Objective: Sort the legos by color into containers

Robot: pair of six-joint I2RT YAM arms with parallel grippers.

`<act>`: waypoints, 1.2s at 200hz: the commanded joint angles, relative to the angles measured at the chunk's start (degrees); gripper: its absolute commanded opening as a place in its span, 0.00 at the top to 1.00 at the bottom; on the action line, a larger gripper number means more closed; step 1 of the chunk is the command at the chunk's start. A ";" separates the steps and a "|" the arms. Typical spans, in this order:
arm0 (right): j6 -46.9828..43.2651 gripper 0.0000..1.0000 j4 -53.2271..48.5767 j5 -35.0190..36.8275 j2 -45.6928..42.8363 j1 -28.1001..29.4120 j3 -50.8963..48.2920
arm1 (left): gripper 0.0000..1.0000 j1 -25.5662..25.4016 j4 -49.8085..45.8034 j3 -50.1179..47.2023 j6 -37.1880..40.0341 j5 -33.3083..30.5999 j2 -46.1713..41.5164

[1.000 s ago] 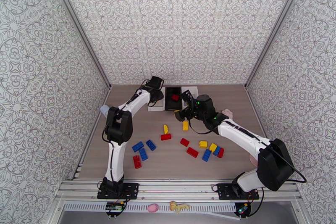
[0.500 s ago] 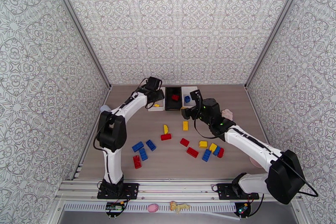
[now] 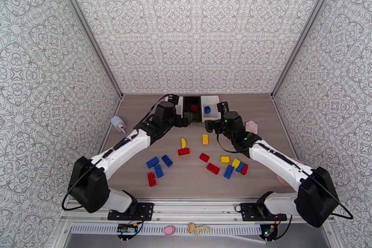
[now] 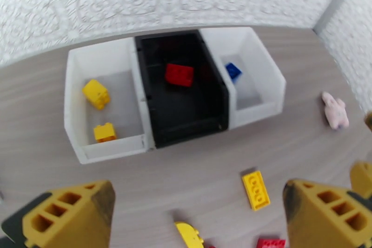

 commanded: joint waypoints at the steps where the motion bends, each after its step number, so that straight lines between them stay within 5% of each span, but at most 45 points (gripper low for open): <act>1: 2.33 0.00 -5.28 -0.09 0.87 -0.15 1.61 | 0.00 -1.34 9.13 -6.29 7.76 10.01 -4.92; 38: 3.78 0.00 -8.60 -1.18 7.52 -0.04 5.30 | 0.00 -5.68 17.18 -16.42 19.70 21.23 -11.68; 86: 9.02 0.04 -14.68 0.20 16.89 1.77 11.67 | 0.00 -9.42 17.14 -21.79 28.30 22.66 -16.21; 240: 17.40 0.32 -31.40 -5.81 40.39 3.05 27.52 | 0.00 -9.36 16.21 -23.20 26.84 19.58 -15.90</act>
